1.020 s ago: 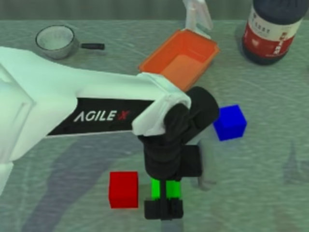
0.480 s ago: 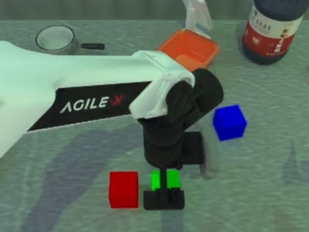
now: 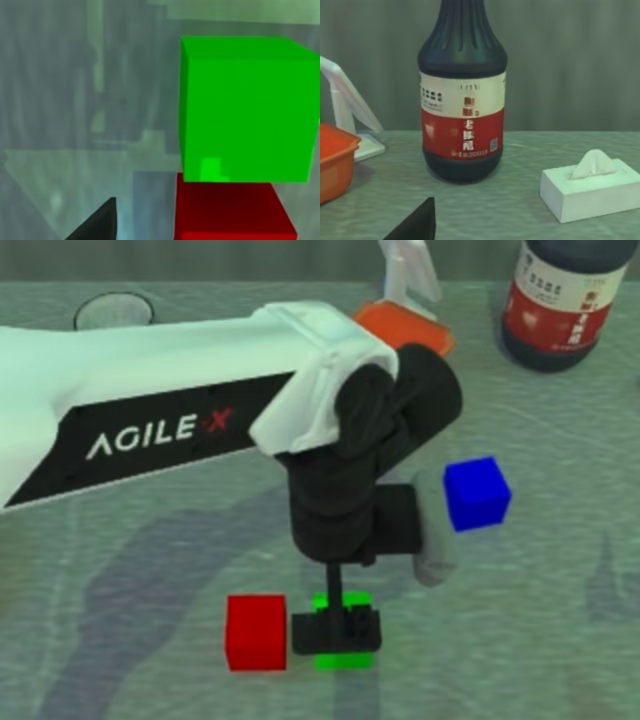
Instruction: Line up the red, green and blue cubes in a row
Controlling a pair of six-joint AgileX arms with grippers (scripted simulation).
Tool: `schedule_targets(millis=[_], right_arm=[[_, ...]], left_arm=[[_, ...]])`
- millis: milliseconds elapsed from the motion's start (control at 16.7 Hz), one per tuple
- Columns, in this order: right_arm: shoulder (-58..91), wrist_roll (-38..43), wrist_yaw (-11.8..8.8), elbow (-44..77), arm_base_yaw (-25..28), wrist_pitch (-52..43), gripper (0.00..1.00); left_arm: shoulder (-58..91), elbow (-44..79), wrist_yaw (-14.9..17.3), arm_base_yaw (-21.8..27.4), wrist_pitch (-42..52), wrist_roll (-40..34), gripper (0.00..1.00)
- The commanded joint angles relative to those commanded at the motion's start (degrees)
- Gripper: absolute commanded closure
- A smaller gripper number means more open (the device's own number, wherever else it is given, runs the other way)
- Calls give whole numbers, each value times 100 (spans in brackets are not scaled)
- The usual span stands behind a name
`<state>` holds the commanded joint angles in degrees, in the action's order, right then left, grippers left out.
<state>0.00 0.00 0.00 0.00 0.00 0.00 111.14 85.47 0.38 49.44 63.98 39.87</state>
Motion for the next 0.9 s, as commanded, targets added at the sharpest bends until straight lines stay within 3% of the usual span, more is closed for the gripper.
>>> schedule_targets(millis=[360,900], right_arm=[[1257,146,50,1203,241,-779,0],[6353,567,0,5448,1268,-3698,0]], left_arm=[[-1153,-1013,-52,-639,-656,-413,0],[-5941,-4770,-127,-2829,-3128,-2020,0]])
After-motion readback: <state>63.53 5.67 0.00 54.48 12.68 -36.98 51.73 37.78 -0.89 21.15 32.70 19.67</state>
